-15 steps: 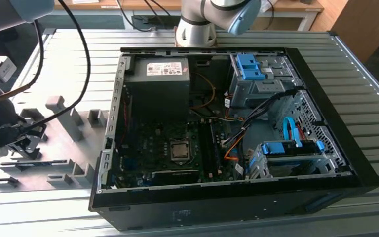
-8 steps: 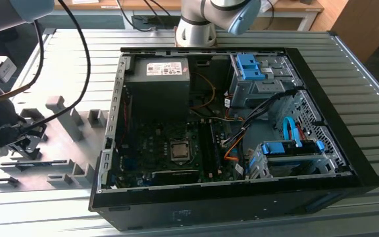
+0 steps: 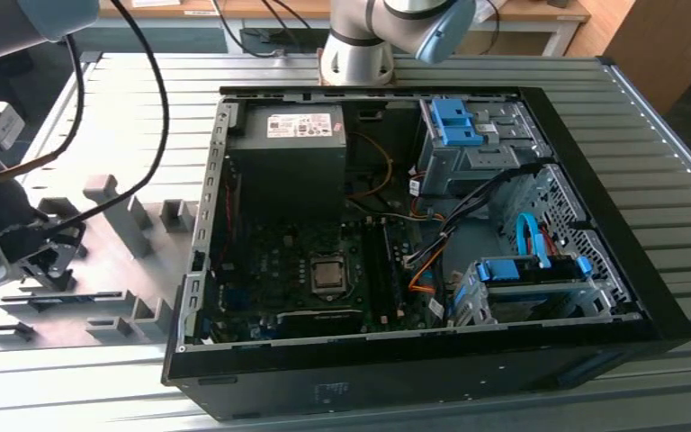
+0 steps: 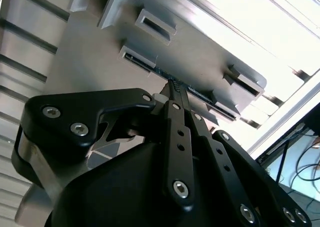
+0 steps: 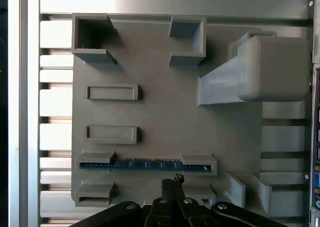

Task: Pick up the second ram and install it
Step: 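Pick up the second ram and move it above second insertion slot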

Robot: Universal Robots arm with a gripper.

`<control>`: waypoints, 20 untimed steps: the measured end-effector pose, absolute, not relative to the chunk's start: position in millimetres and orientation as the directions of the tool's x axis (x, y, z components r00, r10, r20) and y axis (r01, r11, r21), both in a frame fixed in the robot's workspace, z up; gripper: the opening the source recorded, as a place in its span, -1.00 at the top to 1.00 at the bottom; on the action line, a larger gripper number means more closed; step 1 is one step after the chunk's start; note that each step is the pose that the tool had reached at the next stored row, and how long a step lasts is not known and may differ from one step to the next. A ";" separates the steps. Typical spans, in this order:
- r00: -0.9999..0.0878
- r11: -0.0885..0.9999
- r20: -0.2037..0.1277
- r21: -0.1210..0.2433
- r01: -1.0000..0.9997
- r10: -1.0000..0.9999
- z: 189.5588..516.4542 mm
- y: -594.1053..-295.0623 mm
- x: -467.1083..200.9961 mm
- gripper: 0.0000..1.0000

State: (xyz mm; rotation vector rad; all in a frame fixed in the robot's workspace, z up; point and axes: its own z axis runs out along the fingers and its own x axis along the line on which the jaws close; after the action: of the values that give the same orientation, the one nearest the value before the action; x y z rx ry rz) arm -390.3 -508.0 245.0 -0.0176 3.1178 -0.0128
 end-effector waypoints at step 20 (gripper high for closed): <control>-0.945 0.946 -0.024 -0.008 -0.325 -0.325 244.7 -508.0 -390.3 0.80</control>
State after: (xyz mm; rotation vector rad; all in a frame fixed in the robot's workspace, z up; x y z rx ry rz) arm -390.3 -508.0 244.7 -0.5138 3.0742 -0.0067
